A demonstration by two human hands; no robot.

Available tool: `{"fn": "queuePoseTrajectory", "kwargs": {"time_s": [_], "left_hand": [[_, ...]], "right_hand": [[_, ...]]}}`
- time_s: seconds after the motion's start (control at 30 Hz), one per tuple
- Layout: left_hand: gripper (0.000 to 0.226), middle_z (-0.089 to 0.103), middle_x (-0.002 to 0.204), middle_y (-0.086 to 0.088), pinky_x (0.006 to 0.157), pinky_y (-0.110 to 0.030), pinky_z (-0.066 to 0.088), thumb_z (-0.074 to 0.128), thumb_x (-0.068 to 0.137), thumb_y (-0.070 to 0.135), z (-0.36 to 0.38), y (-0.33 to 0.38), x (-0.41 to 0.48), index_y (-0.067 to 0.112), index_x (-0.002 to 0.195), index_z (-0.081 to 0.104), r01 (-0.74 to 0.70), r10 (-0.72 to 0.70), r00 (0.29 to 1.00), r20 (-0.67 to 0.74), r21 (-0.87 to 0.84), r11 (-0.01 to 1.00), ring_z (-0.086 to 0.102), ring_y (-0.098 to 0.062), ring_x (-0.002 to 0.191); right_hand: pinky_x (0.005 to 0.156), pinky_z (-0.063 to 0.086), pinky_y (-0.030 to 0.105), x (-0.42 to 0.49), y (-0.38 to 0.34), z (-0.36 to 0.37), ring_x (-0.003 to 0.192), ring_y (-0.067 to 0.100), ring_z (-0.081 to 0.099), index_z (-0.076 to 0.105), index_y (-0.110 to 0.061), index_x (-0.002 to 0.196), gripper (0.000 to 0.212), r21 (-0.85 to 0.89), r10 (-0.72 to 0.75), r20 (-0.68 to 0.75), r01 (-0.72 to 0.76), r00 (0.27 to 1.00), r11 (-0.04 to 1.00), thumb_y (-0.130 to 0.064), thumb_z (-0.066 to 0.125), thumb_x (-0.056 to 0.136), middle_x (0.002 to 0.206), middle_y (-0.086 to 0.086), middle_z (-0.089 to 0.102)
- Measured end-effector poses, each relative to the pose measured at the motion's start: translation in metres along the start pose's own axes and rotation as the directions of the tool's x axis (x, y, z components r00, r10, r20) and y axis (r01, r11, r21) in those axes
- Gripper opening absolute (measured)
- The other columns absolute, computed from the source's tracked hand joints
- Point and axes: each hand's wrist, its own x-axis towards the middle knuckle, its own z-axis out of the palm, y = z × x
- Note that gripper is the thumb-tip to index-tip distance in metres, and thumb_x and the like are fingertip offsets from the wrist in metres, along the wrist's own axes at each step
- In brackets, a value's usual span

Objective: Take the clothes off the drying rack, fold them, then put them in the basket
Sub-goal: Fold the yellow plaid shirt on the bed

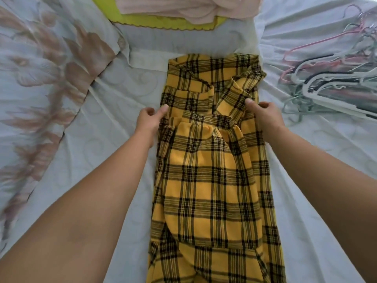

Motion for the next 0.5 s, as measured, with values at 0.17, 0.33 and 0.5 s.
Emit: {"fn": "queuePoseTrajectory", "kwargs": {"time_s": [0.17, 0.33, 0.5], "left_hand": [[0.042, 0.064, 0.088, -0.004, 0.068, -0.026, 0.049, 0.069, 0.082, 0.036, 0.008, 0.025, 0.027, 0.009, 0.112, 0.057, 0.031, -0.033, 0.997, 0.064, 0.044, 0.999, 0.058, -0.016, 0.074], [0.01, 0.064, 0.063, 0.001, 0.051, -0.023, 0.052, 0.05, 0.094, 0.012, 0.016, 0.049, 0.026, 0.013, 0.087, 0.057, 0.126, -0.082, 0.962, 0.26, -0.157, 0.979, 0.059, -0.009, 0.058], [0.027, 0.071, 0.08, -0.006, 0.065, -0.031, 0.057, 0.033, 0.094, 0.005, -0.017, 0.048, -0.009, 0.005, 0.097, 0.059, 0.141, 0.085, 0.884, 0.46, -0.435, 0.889, 0.068, -0.018, 0.078]], "right_hand": [[0.09, 0.051, 0.049, 0.029, -0.032, -0.002, 0.103, 0.033, 0.063, 0.058, -0.005, 0.117, 0.091, 0.253, 0.097, 0.141, -0.131, 0.985, 0.958, -0.054, 0.086, 0.046, 0.116, 0.016, 0.063], [0.069, 0.057, 0.032, 0.024, -0.053, -0.008, 0.077, 0.017, 0.069, 0.062, -0.012, 0.098, 0.013, 0.287, 0.016, 0.281, -0.099, 0.959, 0.953, -0.015, 0.064, 0.086, 0.089, 0.005, 0.069], [0.066, 0.052, 0.025, -0.011, -0.054, -0.037, 0.076, 0.013, 0.066, 0.062, -0.012, 0.096, 0.019, 0.34, -0.214, 0.382, 0.078, 0.899, 0.937, 0.001, 0.05, 0.09, 0.089, 0.002, 0.068]]}}
